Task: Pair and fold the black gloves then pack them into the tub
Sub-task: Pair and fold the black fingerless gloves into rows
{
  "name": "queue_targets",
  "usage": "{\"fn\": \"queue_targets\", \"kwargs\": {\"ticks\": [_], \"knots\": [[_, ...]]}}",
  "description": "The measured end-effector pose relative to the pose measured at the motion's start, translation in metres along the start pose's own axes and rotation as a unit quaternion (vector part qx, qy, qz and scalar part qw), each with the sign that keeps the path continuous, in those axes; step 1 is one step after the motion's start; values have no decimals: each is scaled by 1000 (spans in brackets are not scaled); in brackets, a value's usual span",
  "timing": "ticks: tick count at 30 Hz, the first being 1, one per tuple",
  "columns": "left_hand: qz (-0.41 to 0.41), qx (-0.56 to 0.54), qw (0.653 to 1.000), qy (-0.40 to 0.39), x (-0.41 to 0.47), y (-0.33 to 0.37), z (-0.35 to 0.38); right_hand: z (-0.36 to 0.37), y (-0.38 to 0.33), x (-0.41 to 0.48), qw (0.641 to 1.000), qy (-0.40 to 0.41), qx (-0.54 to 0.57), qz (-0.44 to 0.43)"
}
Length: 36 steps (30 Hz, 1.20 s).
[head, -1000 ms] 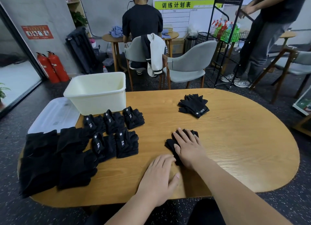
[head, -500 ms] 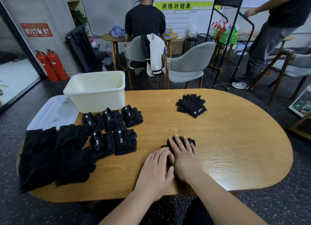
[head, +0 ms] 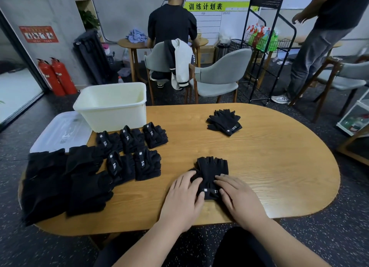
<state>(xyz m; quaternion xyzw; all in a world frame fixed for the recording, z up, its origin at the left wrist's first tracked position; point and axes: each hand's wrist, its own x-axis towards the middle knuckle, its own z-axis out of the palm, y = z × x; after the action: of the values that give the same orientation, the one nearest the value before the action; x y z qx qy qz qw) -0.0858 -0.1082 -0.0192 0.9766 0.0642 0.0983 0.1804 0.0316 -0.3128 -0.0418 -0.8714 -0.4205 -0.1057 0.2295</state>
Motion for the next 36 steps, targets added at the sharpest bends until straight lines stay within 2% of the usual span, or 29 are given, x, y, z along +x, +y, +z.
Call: {"fn": "queue_targets", "kwargs": {"ticks": [6, 12, 19, 25, 31, 36], "knots": [[101, 36, 994, -28, -5, 1, -2, -1, -4, -1, 1000, 1, 4, -10], [66, 37, 996, -38, -1, 0, 1, -4, -5, -7, 997, 58, 55, -8], [47, 3, 999, -14, 2, -5, 4, -9, -3, -6, 998, -5, 70, -4], [32, -42, 999, 10, 1, -6, 4, -3, -1, -5, 996, 6, 85, 40], [23, -52, 998, -4, 2, -7, 1, -18, -8, -4, 982, 22, 157, 99], [3, -73, 996, 47, 4, -10, 2, -26, -12, -5, 978, 19, 176, 112]]}}
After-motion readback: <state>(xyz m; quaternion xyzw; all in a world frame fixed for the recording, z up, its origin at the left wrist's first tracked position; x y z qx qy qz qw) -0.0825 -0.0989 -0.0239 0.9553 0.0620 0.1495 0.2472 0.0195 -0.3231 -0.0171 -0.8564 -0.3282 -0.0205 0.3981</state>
